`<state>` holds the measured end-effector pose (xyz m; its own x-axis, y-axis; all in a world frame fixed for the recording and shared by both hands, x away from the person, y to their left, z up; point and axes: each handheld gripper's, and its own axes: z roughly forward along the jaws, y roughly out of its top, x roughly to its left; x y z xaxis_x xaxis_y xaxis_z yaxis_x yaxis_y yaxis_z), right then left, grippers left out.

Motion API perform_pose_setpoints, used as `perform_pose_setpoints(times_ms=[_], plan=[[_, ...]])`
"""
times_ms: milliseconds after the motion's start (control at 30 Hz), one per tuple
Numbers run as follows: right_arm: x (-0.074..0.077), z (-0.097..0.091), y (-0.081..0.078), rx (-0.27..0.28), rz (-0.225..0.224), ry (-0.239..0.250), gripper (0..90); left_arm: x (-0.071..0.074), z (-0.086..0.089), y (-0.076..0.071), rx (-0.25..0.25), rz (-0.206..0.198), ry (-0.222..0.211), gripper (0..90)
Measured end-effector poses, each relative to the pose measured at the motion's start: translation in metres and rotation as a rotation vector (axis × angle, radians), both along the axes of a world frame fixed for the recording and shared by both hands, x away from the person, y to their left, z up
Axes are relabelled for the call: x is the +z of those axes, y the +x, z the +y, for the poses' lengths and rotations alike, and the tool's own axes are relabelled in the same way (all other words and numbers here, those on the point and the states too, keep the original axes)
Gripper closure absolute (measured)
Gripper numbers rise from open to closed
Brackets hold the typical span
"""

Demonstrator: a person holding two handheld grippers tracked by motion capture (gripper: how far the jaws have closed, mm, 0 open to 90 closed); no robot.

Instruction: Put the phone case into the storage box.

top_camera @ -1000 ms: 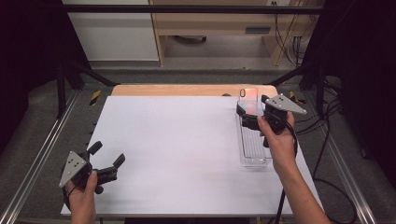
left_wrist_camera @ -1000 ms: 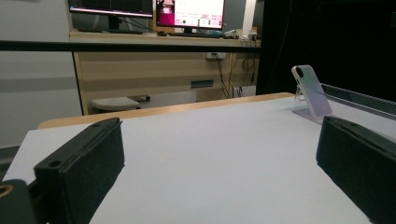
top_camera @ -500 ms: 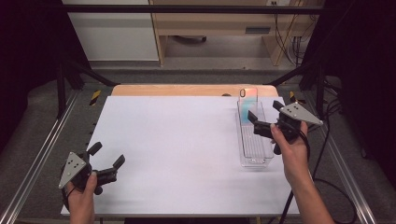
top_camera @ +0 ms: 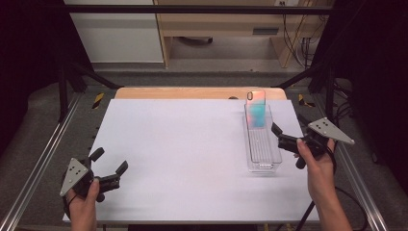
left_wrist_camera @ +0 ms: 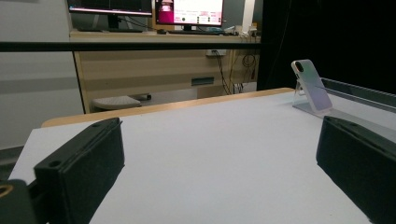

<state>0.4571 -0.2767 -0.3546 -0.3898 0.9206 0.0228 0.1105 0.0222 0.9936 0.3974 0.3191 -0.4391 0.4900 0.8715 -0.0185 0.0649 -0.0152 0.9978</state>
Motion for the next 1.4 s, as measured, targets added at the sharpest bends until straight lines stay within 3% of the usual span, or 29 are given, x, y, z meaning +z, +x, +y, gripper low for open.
perform_pose_setpoints(times_ms=[267, 433, 767, 1067, 1267, 1400], plan=[[-0.018, -0.013, -0.016, -0.015, -0.011, 0.012, 3.2, -0.001, 0.003, -0.001, 0.007, -0.009, 0.006, 0.6], [-0.029, -0.015, -0.021, -0.013, -0.004, -0.008, 3.1, -0.004, 0.004, 0.0, 0.01, -0.006, 0.012, 0.6], [-0.055, -0.02, -0.032, -0.005, 0.028, 0.002, 3.2, -0.006, 0.004, 0.0, 0.012, -0.01, 0.015, 0.6], [-0.068, -0.028, -0.038, -0.012, 0.03, 0.022, 3.5, -0.008, -0.001, 0.0, -0.001, -0.014, 0.021, 0.6], [-0.076, -0.029, -0.039, -0.006, 0.021, 0.034, 3.9, -0.006, -0.005, -0.003, -0.017, -0.026, 0.059, 0.6], [-0.084, -0.026, -0.039, -0.001, 0.015, 0.042, 4.2, -0.007, -0.004, -0.005, -0.014, -0.036, 0.045, 0.6]])
